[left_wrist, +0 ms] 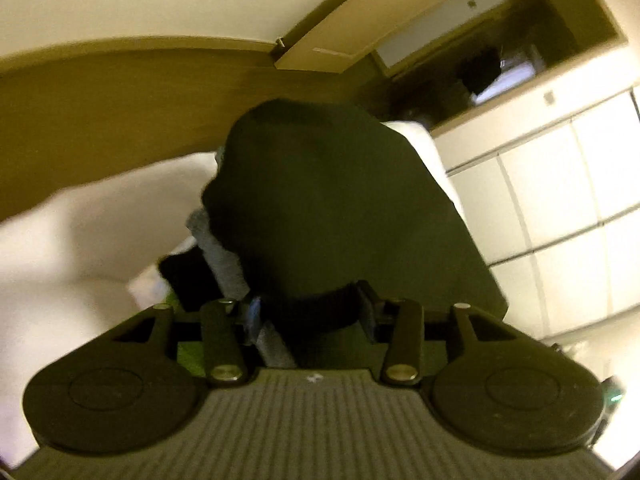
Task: Fold clothes
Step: 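Lift the pants bundle with both grippers and carry it toward the clothes stack, then lower the pants bundle onto the top of the clothes stack with both grippers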
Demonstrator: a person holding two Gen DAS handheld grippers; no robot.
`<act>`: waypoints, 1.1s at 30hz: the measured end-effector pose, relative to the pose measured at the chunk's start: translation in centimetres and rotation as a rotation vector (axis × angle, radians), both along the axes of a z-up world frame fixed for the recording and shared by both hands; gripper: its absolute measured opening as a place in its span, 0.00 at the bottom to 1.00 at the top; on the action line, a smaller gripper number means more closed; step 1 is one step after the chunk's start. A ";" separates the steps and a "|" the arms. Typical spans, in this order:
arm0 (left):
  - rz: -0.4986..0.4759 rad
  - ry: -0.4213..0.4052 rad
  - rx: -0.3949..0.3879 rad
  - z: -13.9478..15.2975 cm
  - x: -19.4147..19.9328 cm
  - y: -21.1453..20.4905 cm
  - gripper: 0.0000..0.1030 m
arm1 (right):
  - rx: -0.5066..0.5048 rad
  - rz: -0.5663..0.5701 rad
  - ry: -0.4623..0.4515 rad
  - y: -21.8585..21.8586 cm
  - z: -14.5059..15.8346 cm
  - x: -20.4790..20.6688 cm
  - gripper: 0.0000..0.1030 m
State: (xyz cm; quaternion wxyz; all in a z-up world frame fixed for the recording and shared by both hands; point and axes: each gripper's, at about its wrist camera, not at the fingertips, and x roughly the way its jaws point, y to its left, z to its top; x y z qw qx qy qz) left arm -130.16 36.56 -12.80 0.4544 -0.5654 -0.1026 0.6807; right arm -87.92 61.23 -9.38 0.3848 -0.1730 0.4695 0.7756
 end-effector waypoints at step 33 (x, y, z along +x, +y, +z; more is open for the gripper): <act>-0.828 0.435 -0.145 6.7 -2.4 15.6 0.48 | -0.013 -0.158 -0.310 -8.4 -0.4 -11.5 0.52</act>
